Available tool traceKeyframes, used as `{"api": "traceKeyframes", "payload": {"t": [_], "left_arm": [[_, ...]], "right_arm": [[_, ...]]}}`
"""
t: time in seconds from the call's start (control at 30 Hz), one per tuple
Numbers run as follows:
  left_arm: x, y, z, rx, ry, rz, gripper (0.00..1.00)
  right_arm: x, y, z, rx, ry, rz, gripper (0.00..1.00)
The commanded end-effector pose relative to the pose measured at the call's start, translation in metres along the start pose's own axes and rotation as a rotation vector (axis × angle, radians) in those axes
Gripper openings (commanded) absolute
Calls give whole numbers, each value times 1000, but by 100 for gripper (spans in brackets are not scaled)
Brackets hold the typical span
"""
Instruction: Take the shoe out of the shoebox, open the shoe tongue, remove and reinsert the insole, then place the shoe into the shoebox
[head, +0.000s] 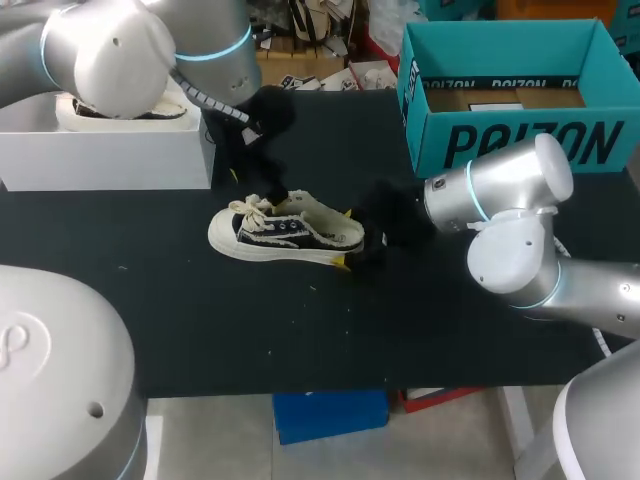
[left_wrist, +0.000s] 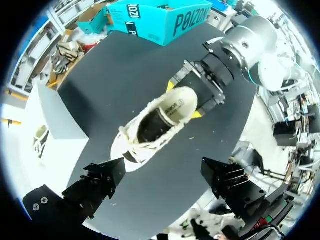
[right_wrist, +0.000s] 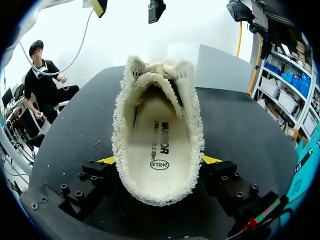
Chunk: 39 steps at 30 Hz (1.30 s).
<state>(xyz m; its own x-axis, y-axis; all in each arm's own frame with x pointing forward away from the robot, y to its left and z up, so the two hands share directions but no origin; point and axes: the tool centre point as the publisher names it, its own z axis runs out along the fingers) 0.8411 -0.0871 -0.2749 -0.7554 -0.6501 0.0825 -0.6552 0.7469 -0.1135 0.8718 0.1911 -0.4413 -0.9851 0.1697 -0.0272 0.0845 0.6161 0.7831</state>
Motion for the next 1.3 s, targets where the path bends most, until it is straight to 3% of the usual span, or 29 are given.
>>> {"api": "traceKeyframes", "payload": {"t": [0.03,0.57,0.97,1.3], "left_arm": [[2,-27,13,-97,16,-195,100],[7,-43,53,-254,-182,-362,100],[1,-47,72,-269,-260,-432,100],[-3,-43,89,-334,-352,-450,100]], "right_arm": [[-1,0,3,4,0,2,0],[-1,0,3,4,0,2,0],[-1,0,3,4,0,2,0],[-1,0,3,4,0,2,0]]}}
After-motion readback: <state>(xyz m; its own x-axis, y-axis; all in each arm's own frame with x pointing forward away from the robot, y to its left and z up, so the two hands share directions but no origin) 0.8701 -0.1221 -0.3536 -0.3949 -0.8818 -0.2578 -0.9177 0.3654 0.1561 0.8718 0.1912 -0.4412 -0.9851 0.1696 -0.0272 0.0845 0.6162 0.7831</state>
